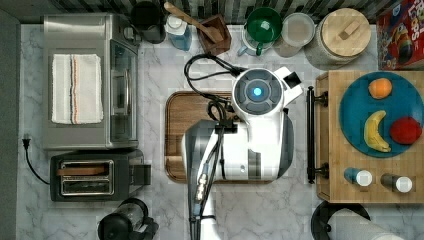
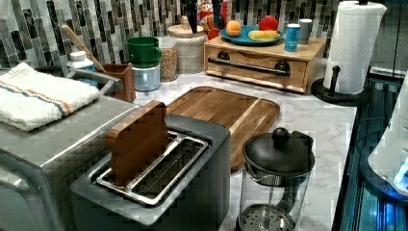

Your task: Open the drawer.

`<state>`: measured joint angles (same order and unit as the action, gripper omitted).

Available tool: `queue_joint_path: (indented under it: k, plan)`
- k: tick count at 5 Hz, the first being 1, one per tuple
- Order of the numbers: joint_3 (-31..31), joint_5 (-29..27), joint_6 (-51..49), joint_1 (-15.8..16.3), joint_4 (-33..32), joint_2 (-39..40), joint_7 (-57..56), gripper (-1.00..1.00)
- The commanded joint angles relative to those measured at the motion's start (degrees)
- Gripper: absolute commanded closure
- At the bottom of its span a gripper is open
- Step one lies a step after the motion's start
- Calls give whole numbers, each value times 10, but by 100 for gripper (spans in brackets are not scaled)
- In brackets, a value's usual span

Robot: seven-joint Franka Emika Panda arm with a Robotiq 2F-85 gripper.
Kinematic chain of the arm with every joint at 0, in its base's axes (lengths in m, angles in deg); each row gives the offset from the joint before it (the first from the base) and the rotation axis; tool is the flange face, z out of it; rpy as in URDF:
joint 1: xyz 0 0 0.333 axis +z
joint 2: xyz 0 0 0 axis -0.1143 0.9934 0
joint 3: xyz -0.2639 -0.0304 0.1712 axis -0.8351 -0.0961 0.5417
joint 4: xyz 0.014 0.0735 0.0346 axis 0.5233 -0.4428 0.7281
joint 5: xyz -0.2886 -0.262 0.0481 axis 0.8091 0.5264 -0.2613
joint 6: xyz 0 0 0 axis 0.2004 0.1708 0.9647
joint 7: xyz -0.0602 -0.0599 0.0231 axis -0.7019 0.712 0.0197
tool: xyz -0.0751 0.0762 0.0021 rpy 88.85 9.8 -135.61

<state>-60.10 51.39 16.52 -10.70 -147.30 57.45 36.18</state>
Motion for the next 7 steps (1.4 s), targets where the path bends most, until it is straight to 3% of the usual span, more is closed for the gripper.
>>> queue_joint_path:
  k: [1,2,7]
  plan:
    - [-55,29,43,-36,-35,-5,-149,-100]
    - [-45,39,68,-62,-42,7,-173,-100]
    - [-96,48,230,-68,-86,69,-218,-100]
